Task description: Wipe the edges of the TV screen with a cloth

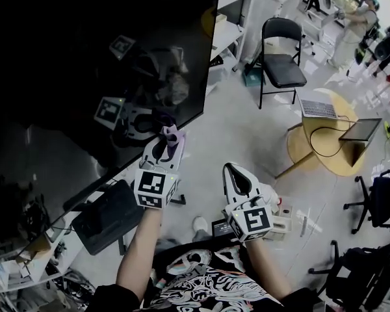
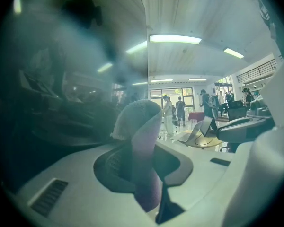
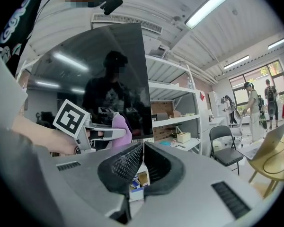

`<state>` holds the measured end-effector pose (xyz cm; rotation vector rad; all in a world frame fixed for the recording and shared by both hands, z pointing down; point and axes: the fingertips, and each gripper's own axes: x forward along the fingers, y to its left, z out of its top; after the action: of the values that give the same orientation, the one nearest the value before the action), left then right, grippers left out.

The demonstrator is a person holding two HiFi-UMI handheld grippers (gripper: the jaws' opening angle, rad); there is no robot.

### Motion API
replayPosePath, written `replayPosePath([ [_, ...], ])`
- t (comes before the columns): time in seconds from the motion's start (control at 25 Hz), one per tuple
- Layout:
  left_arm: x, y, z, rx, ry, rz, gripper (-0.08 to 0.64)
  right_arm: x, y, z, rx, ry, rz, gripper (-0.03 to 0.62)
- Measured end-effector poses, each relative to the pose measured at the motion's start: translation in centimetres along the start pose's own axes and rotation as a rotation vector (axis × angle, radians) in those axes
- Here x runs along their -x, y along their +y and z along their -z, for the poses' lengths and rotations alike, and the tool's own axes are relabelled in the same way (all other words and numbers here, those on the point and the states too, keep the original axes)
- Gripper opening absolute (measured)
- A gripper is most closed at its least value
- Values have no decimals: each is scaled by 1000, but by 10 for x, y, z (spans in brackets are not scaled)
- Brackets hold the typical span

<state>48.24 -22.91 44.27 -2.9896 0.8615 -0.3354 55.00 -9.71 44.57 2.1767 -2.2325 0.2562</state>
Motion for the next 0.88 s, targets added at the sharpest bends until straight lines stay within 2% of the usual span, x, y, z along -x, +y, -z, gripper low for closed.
replayPosePath([
  [0.64,-54,-27,-15,-5,-21,91,103,25,-19,-7,16,-5,109,29],
  [0.88,-69,-35,-21,52,-32,96,101,33,-24,-3,-1,-9,121,29],
])
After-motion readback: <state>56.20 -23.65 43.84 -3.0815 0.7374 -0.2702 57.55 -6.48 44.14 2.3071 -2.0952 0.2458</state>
